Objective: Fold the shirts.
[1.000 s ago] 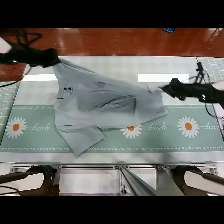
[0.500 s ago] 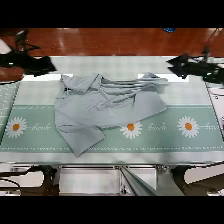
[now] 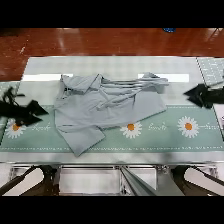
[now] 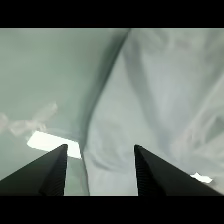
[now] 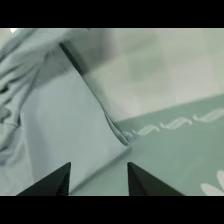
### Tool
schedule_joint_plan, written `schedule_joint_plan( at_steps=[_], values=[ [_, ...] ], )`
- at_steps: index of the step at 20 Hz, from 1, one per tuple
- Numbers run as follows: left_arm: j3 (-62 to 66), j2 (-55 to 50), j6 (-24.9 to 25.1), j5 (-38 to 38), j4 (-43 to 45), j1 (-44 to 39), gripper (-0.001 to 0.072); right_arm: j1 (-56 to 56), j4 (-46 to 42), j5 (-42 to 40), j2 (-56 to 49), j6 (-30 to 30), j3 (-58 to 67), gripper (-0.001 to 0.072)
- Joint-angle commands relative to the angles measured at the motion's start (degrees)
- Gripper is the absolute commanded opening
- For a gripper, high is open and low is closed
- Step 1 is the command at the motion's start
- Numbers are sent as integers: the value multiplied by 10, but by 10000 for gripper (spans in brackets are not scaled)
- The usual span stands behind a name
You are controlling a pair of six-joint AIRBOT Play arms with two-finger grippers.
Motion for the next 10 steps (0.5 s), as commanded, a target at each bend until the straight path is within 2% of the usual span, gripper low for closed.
schedule_joint_plan(
  at_steps=[1, 5, 9, 10],
  values=[
    [-114, 21, 40, 9, -74, 38, 509, -10, -15, -11, 54, -4, -103, 412],
    [-119, -19, 40, 34, -81, 27, 509, -10, -10, -6, 54, -10, -113, 412],
    [-119, -55, 68, 98, -151, -21, 498, -9, 0, -9, 54, -10, -113, 412],
    [-118, -61, 67, 112, -157, -35, 393, -9, 0, -10, 54, -10, -113, 412]
  ],
)
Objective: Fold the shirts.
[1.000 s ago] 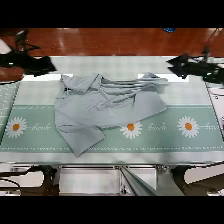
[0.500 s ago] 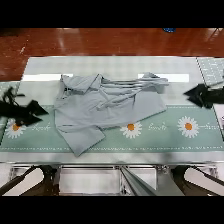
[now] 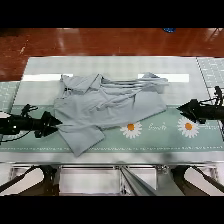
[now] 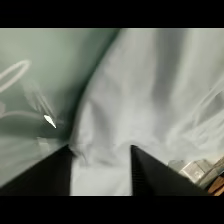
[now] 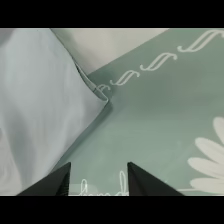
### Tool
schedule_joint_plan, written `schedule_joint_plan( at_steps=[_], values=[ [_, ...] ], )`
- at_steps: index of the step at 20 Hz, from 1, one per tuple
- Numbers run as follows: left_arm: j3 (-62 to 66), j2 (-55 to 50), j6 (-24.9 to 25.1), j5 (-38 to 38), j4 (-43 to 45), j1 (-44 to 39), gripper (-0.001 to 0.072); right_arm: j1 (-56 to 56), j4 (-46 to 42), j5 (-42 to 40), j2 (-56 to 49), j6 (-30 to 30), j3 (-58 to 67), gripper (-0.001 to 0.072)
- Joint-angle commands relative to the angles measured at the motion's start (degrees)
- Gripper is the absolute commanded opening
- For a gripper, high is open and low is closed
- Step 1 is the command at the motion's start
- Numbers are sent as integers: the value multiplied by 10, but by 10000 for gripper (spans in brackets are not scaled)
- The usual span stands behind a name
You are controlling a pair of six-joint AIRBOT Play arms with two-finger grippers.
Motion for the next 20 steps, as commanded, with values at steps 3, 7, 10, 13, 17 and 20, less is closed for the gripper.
schedule_joint_plan(
  at_steps=[3, 7, 10, 13, 17, 20],
  values=[
    [4, -27, 35, 56, -42, -56, 14, 0, -5, -7, -6, 4, -5, 412],
    [18, -27, 44, 28, -42, -56, 14, 0, 21, -8, -86, 10, -5, 412],
    [19, -27, 44, 25, -42, -56, 14, 7, 75, -39, -133, -3, -3, 411],
    [19, -27, 44, 26, -42, -56, 14, 57, 82, -50, -180, -7, 29, 411],
    [19, -27, 44, 26, -42, -57, 14, 134, 81, -69, -246, 20, 104, 411],
    [19, -27, 44, 27, -42, -57, 14, 186, 79, -61, -285, 40, 157, 273]
  ],
)
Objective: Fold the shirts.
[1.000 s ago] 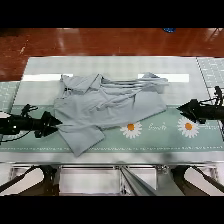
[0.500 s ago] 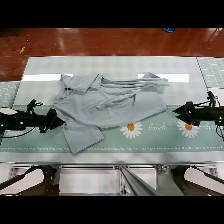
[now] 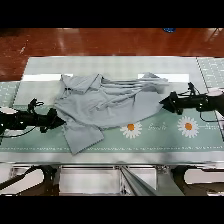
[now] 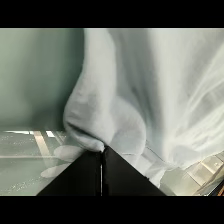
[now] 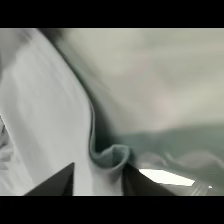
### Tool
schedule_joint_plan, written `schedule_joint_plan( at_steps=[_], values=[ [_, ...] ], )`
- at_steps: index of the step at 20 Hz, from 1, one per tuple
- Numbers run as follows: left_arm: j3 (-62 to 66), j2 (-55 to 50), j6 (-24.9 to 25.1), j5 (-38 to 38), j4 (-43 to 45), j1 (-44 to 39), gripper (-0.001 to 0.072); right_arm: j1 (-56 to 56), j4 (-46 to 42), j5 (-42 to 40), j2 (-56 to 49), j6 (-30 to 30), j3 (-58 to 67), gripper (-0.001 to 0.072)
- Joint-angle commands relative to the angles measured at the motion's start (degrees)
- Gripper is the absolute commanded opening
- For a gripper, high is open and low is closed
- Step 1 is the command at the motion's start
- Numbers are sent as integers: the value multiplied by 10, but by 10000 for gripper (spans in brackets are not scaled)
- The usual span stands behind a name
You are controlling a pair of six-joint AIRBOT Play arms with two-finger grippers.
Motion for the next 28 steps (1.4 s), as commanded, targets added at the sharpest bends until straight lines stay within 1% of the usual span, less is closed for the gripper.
schedule_joint_plan(
  at_steps=[1, 2, 4, 6, 9, 11, 13, 15, 17, 19, 21, 23, 26, 28],
  values=[
    [4, 0, 0, -2, 0, 0, 14, 61, -4, 2, -42, 20, 62, 138],
    [15, 0, 5, -5, 0, 1, 14, 72, -5, 14, -40, 9, 82, 29],
    [66, 3, 13, -32, -8, 11, 14, 78, -14, 60, -26, 8, 143, 27],
    [150, 23, 14, -55, -55, 24, 14, 78, -38, 99, 14, 19, 224, 27],
    [314, 72, 15, -53, -122, 25, 14, 78, -116, 115, 101, 62, 387, 27],
    [443, 102, 15, -52, -124, 25, 14, 78, -166, 126, 159, 73, 495, 27],
    [565, 128, 12, -51, -116, 31, 14, 78, -208, 128, 219, 93, 571, 27],
    [668, 155, -14, -51, -64, 41, 13, 78, -249, 128, 294, 110, 611, 27],
    [741, 190, -32, -52, 9, 50, 13, 78, -277, 128, 367, 117, 617, 27],
    [780, 236, -54, -52, 81, 54, 13, 78, -304, 145, 430, 128, 617, 27],
    [782, 288, -62, -53, 124, 49, 13, 78, -328, 170, 483, 142, 617, 27],
    [782, 338, -66, -53, 191, 8, 13, 78, -350, 203, 521, 153, 617, 27],
    [782, 394, -81, -70, 348, -90, 13, 78, -379, 264, 549, 166, 617, 27],
    [781, 405, -128, -116, 429, -132, 13, 78, -387, 307, 550, 175, 617, 27]
  ],
)
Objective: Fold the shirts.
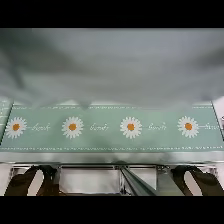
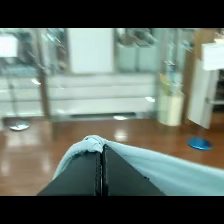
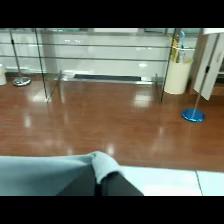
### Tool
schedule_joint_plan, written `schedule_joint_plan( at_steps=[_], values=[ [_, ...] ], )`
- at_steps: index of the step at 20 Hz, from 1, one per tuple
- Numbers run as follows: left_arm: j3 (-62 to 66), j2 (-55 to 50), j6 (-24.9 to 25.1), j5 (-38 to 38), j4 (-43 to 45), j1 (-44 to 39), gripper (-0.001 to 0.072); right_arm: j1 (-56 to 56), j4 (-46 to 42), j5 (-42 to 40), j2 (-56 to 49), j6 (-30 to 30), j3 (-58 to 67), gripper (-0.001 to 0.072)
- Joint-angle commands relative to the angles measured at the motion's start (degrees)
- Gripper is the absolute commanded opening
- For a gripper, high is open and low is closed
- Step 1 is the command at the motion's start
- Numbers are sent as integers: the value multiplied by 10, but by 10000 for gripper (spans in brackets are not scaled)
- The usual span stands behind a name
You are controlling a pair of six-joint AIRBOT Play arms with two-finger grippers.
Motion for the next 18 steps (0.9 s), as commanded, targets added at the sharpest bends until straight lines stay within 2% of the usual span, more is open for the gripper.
schedule_joint_plan(
  at_steps=[1, 3, 6, 11, 14, 18],
  values=[
    [2, 34, -53, -68, 155, -74, 13, 0, -30, 86, 21, 19, -3, 27],
    [-35, 29, -62, -96, 151, -78, 13, 0, -24, 112, 21, 28, -32, 27],
    [-142, 11, -76, -102, 115, -78, 13, 0, 13, 109, 21, 28, -133, 27],
    [-291, -102, -74, -18, 55, -79, 14, 0, 55, -49, -19, 12, -375, 27],
    [-307, -222, -72, 33, 33, -79, 13, 0, 85, -146, -128, -20, -440, 27],
    [-303, -395, -64, 143, -34, -79, 14, 0, 152, -266, -331, -65, -419, 27]
  ],
)
